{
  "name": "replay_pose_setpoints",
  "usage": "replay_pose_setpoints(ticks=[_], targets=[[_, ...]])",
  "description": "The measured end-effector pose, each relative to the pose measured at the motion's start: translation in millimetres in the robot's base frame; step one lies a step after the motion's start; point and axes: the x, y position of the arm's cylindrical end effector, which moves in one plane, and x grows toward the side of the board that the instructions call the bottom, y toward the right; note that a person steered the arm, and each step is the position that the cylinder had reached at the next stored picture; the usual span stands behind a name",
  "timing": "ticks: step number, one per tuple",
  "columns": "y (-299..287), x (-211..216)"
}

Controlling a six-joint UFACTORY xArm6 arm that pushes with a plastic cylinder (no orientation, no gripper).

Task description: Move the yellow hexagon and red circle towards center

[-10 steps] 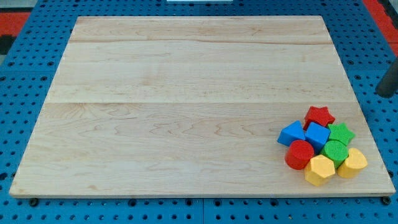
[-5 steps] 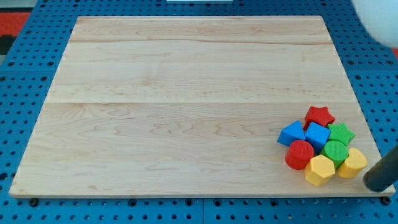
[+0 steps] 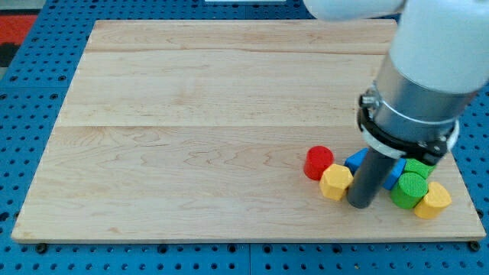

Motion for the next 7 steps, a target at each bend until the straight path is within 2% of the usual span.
replay_pose_setpoints(ticks=[3,5,7], targets=[[-60.3,-48.9],[-97.0,-49.6],[-108.7,-49.6]])
